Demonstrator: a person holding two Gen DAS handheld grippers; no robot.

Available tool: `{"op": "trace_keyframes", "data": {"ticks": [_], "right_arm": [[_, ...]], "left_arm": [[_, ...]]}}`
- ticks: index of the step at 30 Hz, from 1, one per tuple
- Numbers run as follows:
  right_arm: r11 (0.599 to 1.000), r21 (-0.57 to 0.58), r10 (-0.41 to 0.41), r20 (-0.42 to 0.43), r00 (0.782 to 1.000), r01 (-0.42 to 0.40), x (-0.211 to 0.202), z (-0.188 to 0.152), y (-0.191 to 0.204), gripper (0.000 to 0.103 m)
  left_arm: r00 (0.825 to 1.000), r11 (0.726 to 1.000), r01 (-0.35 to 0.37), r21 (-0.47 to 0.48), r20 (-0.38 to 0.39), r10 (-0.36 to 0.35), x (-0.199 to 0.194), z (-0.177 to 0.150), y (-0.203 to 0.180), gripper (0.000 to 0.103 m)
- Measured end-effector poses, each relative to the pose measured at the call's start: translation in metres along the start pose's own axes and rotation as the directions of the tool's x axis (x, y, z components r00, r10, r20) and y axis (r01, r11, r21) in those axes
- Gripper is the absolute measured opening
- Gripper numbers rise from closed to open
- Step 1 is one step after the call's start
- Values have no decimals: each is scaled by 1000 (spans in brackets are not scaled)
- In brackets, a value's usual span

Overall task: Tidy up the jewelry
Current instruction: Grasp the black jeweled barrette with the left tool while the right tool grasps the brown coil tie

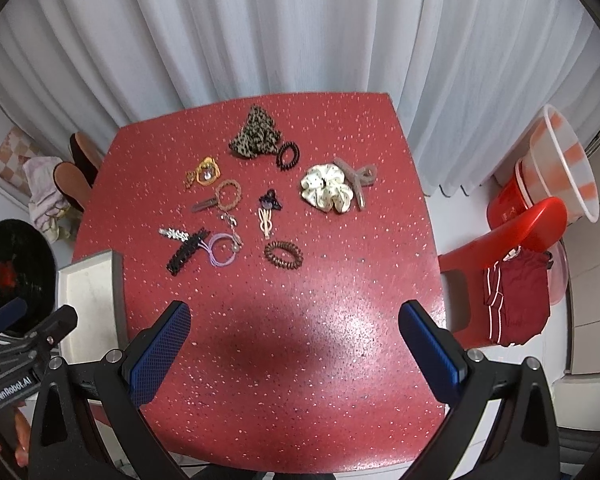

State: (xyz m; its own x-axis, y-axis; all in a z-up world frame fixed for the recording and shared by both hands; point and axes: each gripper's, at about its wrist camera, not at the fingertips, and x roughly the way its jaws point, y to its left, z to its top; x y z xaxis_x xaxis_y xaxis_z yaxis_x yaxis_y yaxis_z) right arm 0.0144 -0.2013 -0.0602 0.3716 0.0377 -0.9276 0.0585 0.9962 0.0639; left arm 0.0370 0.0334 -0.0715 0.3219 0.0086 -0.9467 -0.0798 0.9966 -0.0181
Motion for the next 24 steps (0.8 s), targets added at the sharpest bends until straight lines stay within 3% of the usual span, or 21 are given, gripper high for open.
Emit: {"op": "trace_keyframes", "data": {"ticks": [13,24], "right_arm": [[1000,-20,-12,-137,990,10,92,-2,-16,103],[999,-45,16,-194,981,-25,179,8,-22,103]], "left_arm": [[999,999,17,27,-45,-16,98,5,-14,103],[997,997,53,56,-62,-50,178,21,-22,100]]}}
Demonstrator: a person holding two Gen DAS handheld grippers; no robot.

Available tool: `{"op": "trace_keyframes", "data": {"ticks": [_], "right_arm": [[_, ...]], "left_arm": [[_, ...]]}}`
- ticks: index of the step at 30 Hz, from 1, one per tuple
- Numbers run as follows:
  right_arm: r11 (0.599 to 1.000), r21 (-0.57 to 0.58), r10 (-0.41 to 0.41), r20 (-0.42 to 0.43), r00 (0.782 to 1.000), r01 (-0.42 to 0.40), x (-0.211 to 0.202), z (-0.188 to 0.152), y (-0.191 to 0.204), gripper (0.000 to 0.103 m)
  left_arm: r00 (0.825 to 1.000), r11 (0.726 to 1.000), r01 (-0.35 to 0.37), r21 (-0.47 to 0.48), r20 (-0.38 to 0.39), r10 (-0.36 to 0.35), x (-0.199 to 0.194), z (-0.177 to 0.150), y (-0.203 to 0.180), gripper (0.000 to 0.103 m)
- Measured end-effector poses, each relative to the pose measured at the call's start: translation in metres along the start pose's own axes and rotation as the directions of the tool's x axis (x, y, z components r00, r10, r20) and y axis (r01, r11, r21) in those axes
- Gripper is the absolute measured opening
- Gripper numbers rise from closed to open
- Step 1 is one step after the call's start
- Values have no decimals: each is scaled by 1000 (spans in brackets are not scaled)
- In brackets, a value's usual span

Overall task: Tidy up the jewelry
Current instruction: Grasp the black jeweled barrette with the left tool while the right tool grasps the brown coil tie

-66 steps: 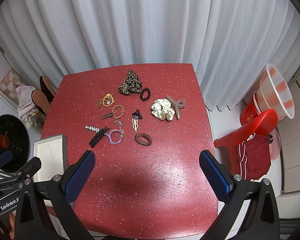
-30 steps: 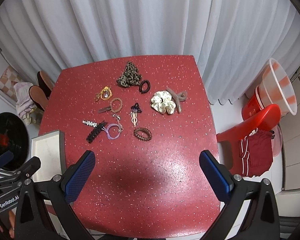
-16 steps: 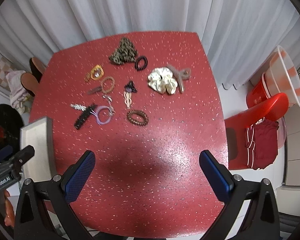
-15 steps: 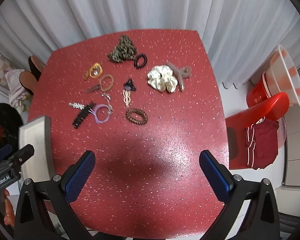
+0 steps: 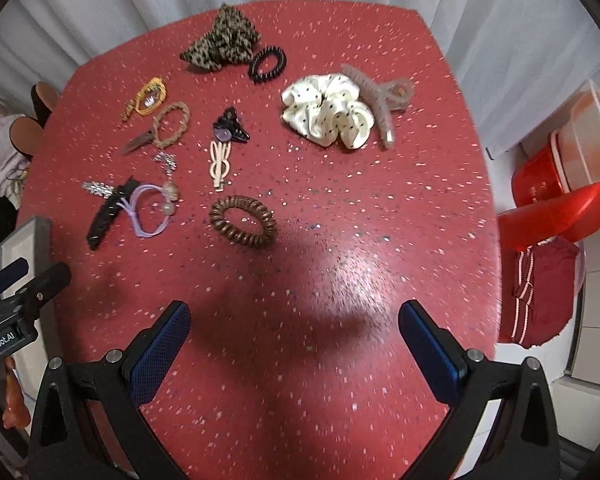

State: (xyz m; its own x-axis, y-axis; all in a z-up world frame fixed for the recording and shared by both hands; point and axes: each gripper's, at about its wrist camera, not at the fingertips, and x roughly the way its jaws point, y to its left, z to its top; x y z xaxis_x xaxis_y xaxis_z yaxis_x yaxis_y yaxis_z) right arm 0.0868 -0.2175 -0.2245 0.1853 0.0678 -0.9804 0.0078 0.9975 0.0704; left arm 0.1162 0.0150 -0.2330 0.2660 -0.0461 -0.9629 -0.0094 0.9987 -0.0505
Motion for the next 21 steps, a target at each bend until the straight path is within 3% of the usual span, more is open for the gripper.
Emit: {"op": "trace_keyframes", "data": {"ticks": [1,7,15,16,21], "right_arm": [[1000,-8,5,3,1000,-5,4,2,2,103],[997,-78,12,11,1000,-11,34,17,13,103],[988,-152,-2,11,1000,4,62,31,29,103],[987,-158,-4,11,1000,6,64,31,32,103],[982,-188,-19,17,1000,22,77,36,43,103]], "left_arm": [[1000,1000,0,15,4,0,8,3,0,96],[1000,999,1,37,11,-2,42,19,5,95],[999,997,48,67,-7,-48,70,36,-2,95],[999,997,52,62,-12,-52,74,38,-1,90],[999,996,37,75,0,-37,80,42,-8,90]]}}
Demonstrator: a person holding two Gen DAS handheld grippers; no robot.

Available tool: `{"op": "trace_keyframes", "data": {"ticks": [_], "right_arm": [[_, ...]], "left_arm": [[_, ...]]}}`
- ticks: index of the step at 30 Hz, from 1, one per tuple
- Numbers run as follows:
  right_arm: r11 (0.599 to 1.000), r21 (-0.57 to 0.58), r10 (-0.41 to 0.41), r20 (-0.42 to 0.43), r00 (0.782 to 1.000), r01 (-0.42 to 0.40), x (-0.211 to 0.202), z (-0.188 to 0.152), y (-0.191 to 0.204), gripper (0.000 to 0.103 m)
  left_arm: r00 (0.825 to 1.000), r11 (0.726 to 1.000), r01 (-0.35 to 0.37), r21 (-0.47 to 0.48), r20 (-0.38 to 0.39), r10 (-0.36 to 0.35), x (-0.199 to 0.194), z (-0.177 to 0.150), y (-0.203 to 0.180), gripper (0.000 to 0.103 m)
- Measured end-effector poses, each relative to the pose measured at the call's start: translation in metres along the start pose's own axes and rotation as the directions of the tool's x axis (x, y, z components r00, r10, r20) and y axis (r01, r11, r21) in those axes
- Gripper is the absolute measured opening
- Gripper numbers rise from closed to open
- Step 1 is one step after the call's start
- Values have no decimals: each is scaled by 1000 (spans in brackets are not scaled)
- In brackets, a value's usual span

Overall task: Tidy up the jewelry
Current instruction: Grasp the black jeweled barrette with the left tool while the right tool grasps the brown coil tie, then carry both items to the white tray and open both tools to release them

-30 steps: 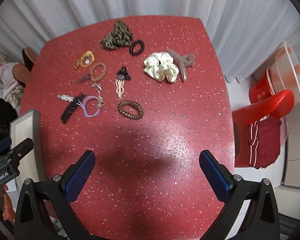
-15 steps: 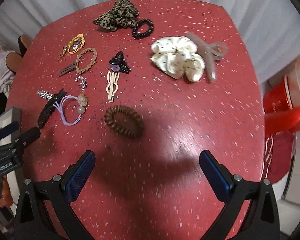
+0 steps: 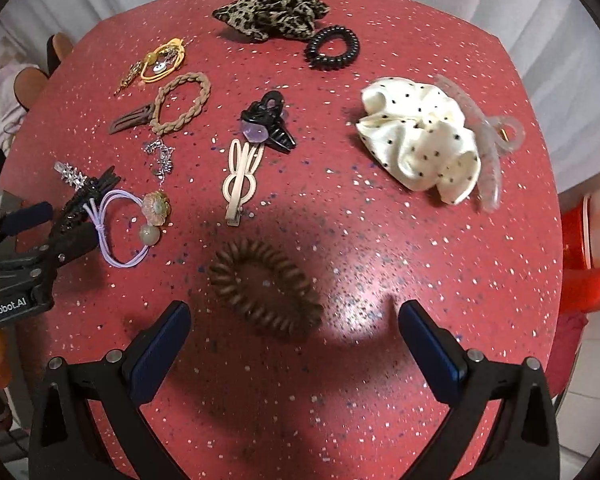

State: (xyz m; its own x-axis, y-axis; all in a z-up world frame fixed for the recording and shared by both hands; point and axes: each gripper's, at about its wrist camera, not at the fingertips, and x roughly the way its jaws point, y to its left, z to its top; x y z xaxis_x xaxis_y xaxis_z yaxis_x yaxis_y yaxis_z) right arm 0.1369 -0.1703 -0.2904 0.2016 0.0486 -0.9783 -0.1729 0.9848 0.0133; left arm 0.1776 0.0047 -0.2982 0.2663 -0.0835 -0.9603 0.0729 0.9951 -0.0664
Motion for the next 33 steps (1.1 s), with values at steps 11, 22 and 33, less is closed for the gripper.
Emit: {"op": "trace_keyframes", "data": {"ticks": [11,22,33], "right_arm": [[999,-29,-18,14,1000,19,17,7,26,88],[999,-31,22,54,998,-20,-12,6,29,29],[981,115,155,32,987,-157,-28,-2,2,24]], "left_arm": [[999,1000,-31,5,14,31,-9,-10,9,49],[999,1000,26,9,32,-27,-27,-20,7,37],[999,1000,22,-14,46,-21,-59,-39,-1,38]]}}
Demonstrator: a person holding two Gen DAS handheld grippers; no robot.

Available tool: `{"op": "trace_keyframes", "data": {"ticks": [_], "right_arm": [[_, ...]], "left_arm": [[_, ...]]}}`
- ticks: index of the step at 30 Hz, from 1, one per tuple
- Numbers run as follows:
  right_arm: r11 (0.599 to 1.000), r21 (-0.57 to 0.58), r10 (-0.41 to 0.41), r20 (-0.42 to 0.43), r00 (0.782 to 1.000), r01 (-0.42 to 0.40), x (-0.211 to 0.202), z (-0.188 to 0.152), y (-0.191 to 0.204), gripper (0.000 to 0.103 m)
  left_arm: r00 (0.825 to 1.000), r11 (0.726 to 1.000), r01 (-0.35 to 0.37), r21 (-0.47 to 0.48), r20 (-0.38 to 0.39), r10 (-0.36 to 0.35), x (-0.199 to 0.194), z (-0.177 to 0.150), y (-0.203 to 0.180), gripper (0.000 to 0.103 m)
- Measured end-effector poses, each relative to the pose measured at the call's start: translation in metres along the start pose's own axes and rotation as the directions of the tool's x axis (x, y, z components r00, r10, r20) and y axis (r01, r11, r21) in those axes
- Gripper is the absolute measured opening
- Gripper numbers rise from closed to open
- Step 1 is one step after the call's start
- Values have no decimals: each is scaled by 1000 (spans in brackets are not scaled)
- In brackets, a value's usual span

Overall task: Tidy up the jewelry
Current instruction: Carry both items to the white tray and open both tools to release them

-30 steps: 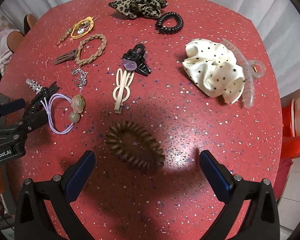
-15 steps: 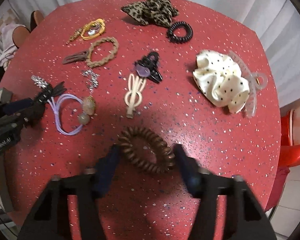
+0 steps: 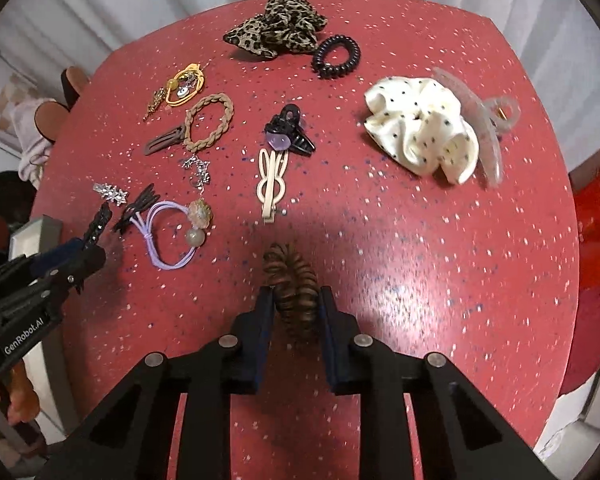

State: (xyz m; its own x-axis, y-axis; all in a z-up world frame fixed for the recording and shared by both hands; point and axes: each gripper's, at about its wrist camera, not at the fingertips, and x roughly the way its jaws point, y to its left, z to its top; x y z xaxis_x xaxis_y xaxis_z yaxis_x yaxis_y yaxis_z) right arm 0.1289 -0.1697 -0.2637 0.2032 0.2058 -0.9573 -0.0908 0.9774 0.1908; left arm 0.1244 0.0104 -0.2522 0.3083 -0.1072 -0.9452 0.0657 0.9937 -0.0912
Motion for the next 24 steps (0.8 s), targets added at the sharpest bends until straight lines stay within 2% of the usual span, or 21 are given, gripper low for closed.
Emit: {"op": "trace_keyframes", "data": {"ticks": [9,16,24], "right_arm": [[999,24,27,8,1000,-27,-29,-26,-14,24],[999,1,36,24,999,-36,-49,-30,6,24],[995,-79,56,45,997,-52,-69,-19,55,24]], "left_arm": [[1000,1000,-10,-5,16,11,-32,-15,-7,38],[999,999,-7,-52,51,10,-64,-25,5,38],[995,992,-33,-121,89,44,-96,-41,44,38]]}}
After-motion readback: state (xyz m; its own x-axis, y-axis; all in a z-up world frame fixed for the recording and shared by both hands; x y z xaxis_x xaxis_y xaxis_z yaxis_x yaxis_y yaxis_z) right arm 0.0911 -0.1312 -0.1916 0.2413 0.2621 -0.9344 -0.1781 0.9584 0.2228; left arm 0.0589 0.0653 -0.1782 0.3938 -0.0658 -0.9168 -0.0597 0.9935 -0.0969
